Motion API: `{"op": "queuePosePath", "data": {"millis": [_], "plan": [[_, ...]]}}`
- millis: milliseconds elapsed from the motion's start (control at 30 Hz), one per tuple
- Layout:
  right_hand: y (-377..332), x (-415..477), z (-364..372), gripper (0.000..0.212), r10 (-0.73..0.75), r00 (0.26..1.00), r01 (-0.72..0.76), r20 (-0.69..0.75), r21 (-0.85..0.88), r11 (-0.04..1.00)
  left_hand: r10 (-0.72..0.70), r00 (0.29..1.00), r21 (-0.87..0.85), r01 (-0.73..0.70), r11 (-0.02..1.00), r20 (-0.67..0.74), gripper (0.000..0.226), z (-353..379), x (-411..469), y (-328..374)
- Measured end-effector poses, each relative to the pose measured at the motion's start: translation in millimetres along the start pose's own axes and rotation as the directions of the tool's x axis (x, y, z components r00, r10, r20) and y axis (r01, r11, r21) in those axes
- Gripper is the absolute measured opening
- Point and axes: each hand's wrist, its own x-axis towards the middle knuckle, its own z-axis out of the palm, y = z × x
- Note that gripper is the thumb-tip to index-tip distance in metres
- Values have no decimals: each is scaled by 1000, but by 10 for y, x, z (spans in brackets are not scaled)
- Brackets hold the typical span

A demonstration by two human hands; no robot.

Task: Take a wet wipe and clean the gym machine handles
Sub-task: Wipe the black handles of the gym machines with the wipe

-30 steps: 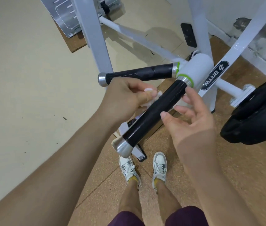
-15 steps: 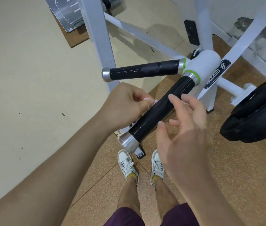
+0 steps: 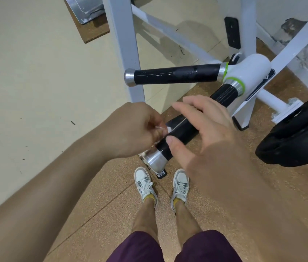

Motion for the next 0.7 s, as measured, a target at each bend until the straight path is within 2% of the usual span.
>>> {"op": "queuePosePath", "data": {"millis": [133,267,333,367,467,500,700], "plan": [[63,-15,57,35,-27,994,23,-103,-37,999,-35,996,-111,25,993,-81,19,169,61,128],[27,-71,172,27,-39,987,28,-157,-70,997,-63,998,73,63,995,0,29,106,-60,47],[19,-98,173,26,-36,987,27,-157,-60,998,-65,997,137,60,989,31,24,17,-140,37],[18,-106,166,26,-27,987,19,-162,-50,999,-60,998,146,60,987,-3,22,16,-151,52],[-8,-124,179,30,-9,985,6,-173,-17,1000,-123,974,-15,123,992,-188,25,147,-138,146],[-28,-140,194,31,-11,984,10,-177,-6,1000,-131,967,-13,132,991,-219,29,201,-157,170],[-42,-382,280,41,-19,977,34,-215,68,997,-6,959,319,100,942,-283,37,252,-520,122]]}}
